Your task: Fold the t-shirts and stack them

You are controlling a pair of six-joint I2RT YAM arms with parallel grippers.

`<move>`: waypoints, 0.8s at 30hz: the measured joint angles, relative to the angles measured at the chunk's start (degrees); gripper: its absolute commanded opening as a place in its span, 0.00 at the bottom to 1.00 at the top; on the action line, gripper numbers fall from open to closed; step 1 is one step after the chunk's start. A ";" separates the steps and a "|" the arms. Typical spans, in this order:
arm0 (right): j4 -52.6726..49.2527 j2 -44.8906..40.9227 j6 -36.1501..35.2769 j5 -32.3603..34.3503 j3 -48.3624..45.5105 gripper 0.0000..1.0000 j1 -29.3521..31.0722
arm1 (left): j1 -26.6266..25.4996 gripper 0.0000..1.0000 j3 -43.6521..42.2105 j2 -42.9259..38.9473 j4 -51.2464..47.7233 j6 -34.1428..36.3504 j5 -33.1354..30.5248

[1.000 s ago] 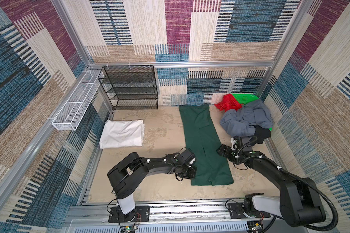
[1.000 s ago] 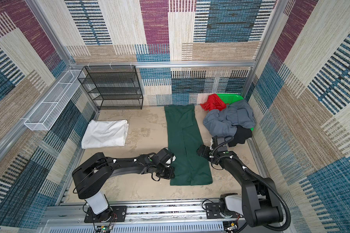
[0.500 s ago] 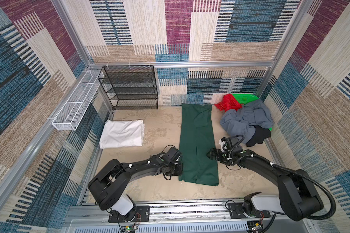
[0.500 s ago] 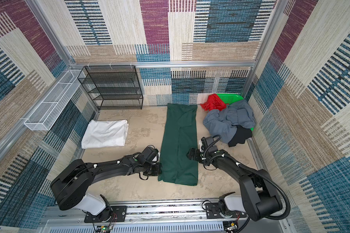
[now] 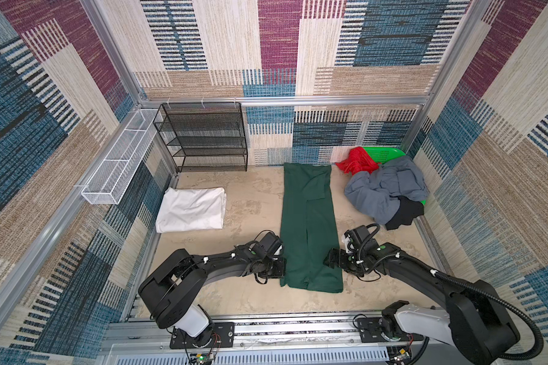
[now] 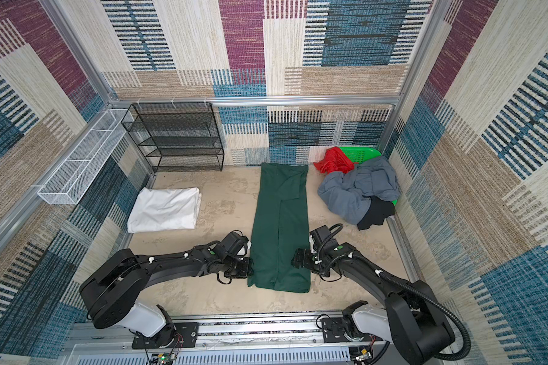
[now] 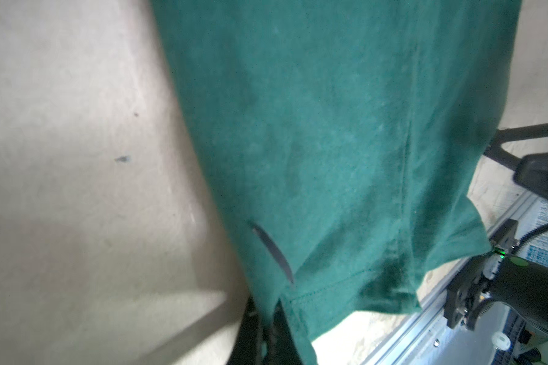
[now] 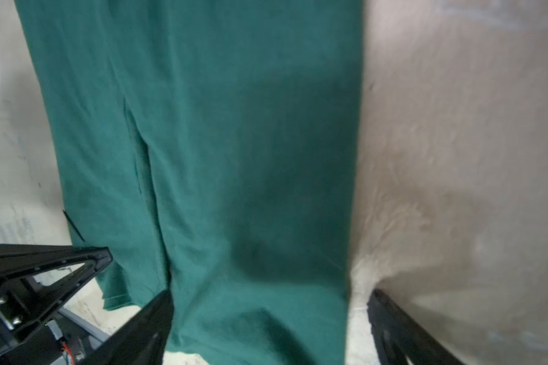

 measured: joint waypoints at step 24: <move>-5.27 -14.73 12.37 -6.21 -9.01 0.83 4.52 | 0.11 0.02 -3.98 -5.70 4.33 -2.86 -0.33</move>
